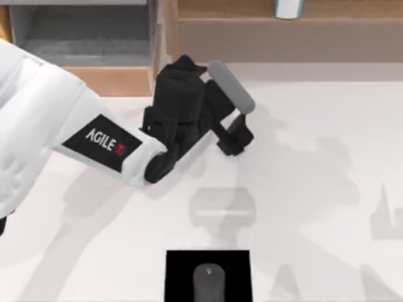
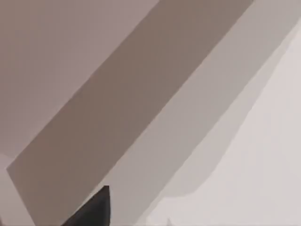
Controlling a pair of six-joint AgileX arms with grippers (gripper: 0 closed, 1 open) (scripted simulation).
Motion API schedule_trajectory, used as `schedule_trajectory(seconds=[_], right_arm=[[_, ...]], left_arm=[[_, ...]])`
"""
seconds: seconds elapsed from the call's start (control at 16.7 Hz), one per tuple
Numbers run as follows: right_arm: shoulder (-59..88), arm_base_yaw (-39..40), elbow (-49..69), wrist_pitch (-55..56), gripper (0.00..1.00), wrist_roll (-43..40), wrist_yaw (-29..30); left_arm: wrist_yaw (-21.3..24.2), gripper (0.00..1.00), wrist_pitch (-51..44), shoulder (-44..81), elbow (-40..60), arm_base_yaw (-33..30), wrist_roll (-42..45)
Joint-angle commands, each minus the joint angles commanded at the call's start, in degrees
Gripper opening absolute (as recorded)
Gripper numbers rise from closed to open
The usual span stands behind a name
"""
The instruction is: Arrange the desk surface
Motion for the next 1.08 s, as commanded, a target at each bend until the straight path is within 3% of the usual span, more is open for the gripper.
schedule_trajectory(seconds=[0.3, 0.6, 0.84, 1.08], right_arm=[[0.0, 0.0, 0.0, 0.0, 1.0, 0.0, 0.0], [0.0, 0.0, 0.0, 0.0, 1.0, 0.0, 0.0], [0.0, 0.0, 0.0, 0.0, 1.0, 0.0, 0.0], [0.0, 0.0, 0.0, 0.0, 1.0, 0.0, 0.0]], left_arm=[[-18.65, 1.0, -8.02, 8.22, 24.28, -11.71, -18.9], [-34.4, 1.0, -13.3, 14.66, 46.32, -14.56, -29.44], [-40.89, 1.0, -15.14, 17.01, 54.05, -13.66, -32.18], [-41.28, 1.0, -15.25, 17.14, 54.48, -13.55, -32.3]])
